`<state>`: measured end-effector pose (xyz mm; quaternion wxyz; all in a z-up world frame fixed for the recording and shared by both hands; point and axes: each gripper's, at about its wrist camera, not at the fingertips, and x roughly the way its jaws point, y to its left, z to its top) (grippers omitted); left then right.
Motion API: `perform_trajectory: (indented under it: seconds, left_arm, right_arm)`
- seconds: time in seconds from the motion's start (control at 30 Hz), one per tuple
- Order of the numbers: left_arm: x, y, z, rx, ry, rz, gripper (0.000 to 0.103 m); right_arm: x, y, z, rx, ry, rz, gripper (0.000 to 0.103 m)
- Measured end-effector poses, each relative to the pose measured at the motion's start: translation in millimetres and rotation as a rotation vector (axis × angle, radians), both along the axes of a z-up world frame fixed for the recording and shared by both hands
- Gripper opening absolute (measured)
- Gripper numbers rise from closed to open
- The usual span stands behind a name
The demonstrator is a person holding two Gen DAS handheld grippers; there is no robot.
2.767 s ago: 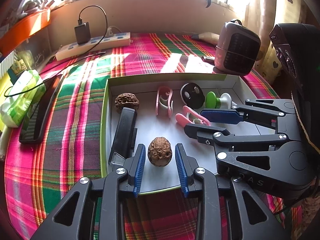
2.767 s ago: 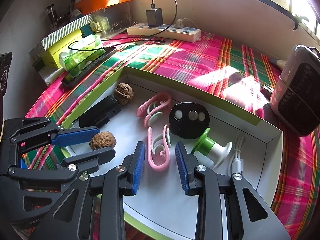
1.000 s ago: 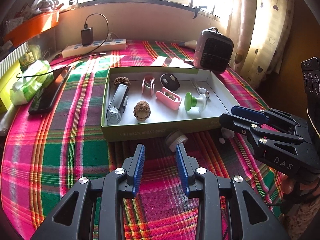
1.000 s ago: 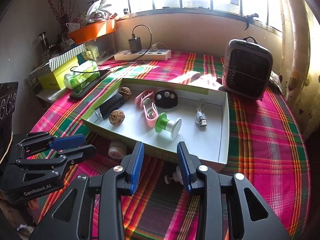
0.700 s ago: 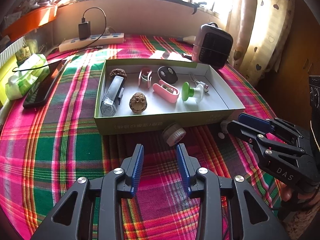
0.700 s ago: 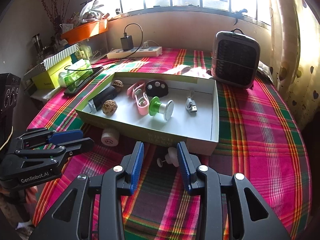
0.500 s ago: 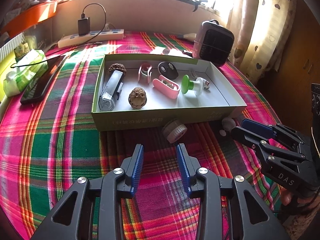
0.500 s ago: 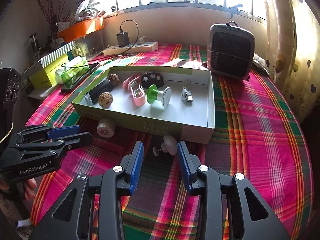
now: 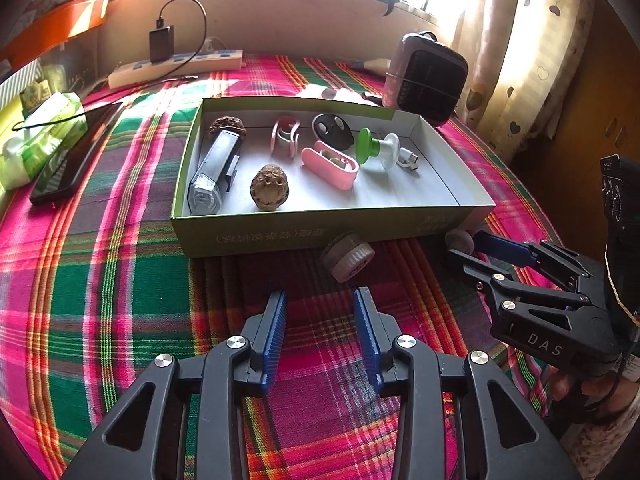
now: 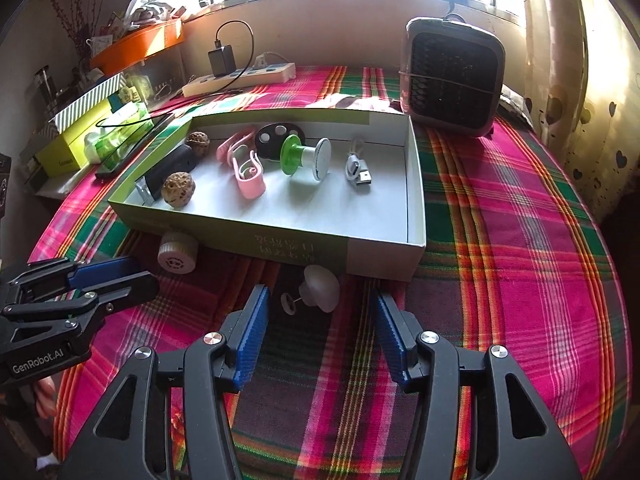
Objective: Organize objects
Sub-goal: 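Move the left tool to the white jar while the right tool approaches the white knob, then grasp the white round jar with the left tool while the right tool grasps the white knob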
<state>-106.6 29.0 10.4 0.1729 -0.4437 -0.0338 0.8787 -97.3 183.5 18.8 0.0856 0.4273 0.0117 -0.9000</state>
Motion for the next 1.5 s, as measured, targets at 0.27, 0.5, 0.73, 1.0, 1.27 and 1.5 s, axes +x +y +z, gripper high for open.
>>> perform_trajectory:
  seconds: [0.27,0.5,0.73,1.0,1.27,1.5]
  left_arm:
    - [-3,3,0,0.009,-0.001,-0.019,0.033]
    - [-7,9,0,0.0,0.001,-0.029,0.033]
    - [-10,16,1,-0.019,0.004,-0.038,0.033]
    - [-15,24,1,-0.038,0.007,-0.049,0.033]
    - [-20,29,1,-0.051,0.009,-0.036,0.033]
    - [-21,30,1,-0.052,0.01,-0.014,0.033]
  right_arm:
    - [-6,-1,-3,0.017,-0.011,-0.011,0.053]
    - [-7,1,-3,0.006,-0.01,-0.011,0.044]
    - [-6,1,-2,-0.003,-0.009,-0.002,0.032]
    - [-4,3,-2,-0.021,-0.009,0.003,0.032]
    - [-2,3,-2,-0.025,-0.01,0.013,0.032]
    - [-3,5,-2,-0.033,-0.011,0.013,0.032]
